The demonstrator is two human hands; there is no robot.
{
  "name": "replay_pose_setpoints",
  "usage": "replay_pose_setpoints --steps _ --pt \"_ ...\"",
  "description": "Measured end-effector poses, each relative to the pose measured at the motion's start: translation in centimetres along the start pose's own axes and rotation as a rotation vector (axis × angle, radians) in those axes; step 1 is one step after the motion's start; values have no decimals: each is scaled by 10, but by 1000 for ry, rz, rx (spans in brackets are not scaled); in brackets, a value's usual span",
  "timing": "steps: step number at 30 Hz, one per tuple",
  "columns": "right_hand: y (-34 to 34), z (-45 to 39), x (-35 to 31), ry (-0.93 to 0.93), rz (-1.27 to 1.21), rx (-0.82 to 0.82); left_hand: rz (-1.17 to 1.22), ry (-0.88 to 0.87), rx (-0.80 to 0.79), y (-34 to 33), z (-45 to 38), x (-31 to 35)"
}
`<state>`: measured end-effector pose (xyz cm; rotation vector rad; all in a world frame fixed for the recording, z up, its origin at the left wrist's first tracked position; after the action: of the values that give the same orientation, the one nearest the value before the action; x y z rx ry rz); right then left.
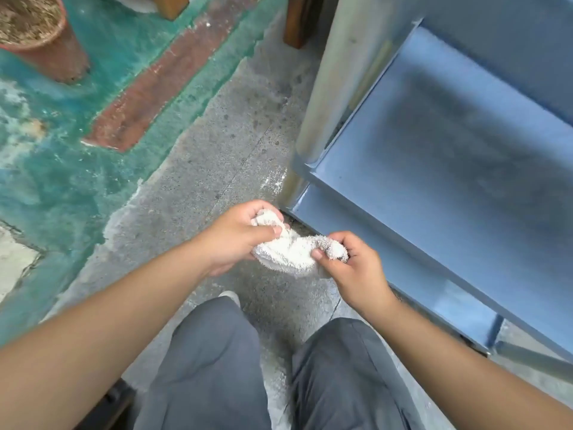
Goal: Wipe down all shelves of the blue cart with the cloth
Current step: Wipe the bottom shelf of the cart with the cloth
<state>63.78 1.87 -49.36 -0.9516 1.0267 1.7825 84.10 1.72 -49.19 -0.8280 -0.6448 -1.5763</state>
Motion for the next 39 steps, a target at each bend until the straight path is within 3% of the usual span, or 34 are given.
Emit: replay_pose_setpoints --steps 4,10,13,16,21,25,30,33,36,39 --pt "38 85 -115 59 -94 46 -291 -123 53 4 93 96" --pt "137 184 -276 223 -198 154 -681 -267 -366 -73 205 248" --pt "194 224 -330 276 -278 233 -895 -333 -457 -124 237 302" --pt "255 267 -358 321 -290 367 -1039 -568 -444 -183 258 356" --pt "375 352 -343 357 -357 606 -681 -628 -571 -295 271 409" --pt "444 412 -309 311 -399 709 -448 -473 -688 -384 270 417" --pt "507 468 -261 202 -476 822 -388 -315 -774 -479 265 411" --pt "542 489 -236 154 -520 882 -500 -202 -851 -527 254 402" --pt "583 501 -216 116 -522 985 -642 -223 -915 -575 238 403" --pt "625 508 -206 91 -496 1105 -562 -312 -956 -627 222 421"
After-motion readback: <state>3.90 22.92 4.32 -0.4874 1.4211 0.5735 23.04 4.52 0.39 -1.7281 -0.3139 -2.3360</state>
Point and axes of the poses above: each hand's wrist, its own z-axis away from the middle knuckle, its own y-axis out of the back of the hand, x = y × z, the point moved 6 cm from there along -z, towards the middle knuckle, and after that the axes turned 1 degree about -z, right-handed, at the moved point
